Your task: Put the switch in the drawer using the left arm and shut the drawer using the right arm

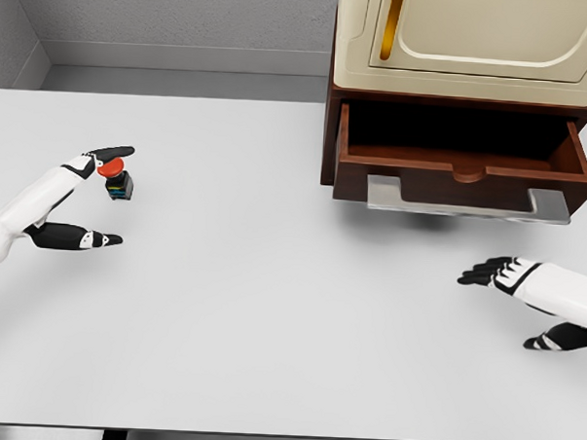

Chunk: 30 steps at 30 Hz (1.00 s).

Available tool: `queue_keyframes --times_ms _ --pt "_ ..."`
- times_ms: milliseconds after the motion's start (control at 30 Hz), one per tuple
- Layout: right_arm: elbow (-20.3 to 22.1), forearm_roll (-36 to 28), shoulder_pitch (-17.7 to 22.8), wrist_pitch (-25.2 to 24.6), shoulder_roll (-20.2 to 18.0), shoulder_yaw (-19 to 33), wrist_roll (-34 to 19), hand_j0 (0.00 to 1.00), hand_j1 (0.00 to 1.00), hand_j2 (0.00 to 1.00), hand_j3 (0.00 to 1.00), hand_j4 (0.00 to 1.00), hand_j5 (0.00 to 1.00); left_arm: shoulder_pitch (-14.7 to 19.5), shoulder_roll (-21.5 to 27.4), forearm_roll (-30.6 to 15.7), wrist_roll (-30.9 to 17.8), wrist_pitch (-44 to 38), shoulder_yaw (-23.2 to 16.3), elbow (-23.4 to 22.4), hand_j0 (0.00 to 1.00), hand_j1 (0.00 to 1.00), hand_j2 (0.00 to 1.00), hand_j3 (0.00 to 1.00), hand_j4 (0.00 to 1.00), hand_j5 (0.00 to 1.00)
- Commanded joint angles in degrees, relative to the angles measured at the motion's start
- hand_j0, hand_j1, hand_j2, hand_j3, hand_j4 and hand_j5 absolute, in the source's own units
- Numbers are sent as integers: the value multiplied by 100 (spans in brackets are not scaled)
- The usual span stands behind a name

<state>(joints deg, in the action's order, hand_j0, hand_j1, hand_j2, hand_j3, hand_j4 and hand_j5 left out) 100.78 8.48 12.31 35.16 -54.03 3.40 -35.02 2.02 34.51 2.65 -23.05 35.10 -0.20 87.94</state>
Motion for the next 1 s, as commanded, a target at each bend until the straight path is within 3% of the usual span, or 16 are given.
queue_keyframes --times_ms 0,133,200,233,333,400,600,733,833,967 --pt "3 -39 0 -16 -11 -76 2 100 100 100 100 100 100 0 3 -46 2 -10 2 4 100 100 100 100 100 100" --pt "3 -66 -53 -16 -256 99 2 100 100 100 100 100 100 -9 -76 -37 2 -10 -15 12 100 100 100 100 100 100" --pt "-6 -127 140 -16 -292 715 2 76 76 76 76 76 76 35 -217 -54 20 -10 29 4 100 100 100 100 100 100" --pt "-6 -214 280 -16 -292 978 2 70 70 70 70 70 70 70 -217 -54 20 -10 29 12 100 100 100 100 100 100" --pt "-6 -769 817 -16 -222 1840 2 72 72 72 72 72 72 360 -234 -72 20 -10 11 12 100 100 100 100 100 100" --pt "-6 -786 835 -16 -222 1805 2 72 72 72 72 72 72 474 -243 -501 2 -10 -42 -40 100 100 100 100 100 100" --pt "3 -892 844 -16 -222 1796 2 72 72 72 72 72 72 1134 -287 -1258 -6 -38 -419 -972 100 100 100 100 100 100" --pt "3 -892 852 -16 -292 1761 2 72 72 72 72 72 72 1213 -278 -1258 -24 -724 -630 -1086 100 100 100 100 100 100" --pt "12 -892 844 -16 -292 1673 2 72 72 72 72 72 72 1230 -243 -1917 -59 -1040 -797 -1112 100 100 100 100 100 100" --pt "12 -892 844 -16 -301 1673 2 73 73 73 73 73 73 1318 -278 -2375 -68 -1655 -789 -1429 100 100 100 100 100 100"
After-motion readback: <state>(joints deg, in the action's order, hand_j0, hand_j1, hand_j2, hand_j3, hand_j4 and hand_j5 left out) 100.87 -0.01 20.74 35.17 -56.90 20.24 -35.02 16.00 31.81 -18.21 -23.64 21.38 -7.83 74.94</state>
